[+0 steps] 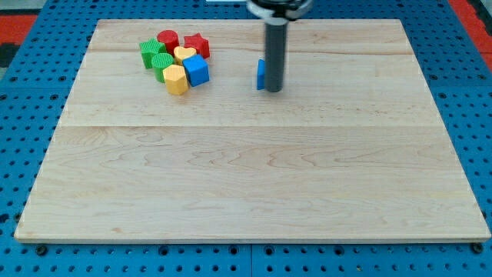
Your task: Push the blue triangle into the cube
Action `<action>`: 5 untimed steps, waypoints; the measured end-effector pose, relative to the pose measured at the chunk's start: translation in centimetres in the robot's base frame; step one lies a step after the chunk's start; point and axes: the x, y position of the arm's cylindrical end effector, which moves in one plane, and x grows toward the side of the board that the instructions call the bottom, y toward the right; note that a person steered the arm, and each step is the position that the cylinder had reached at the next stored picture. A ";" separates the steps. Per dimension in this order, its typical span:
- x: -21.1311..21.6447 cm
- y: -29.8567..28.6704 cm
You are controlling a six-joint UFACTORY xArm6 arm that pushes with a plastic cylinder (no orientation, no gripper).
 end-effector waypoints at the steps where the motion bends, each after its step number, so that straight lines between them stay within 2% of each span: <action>1: -2.3 2.3; 2: -3.1 -6.4; 4: 2.1 -0.4; 5: -0.3 -6.3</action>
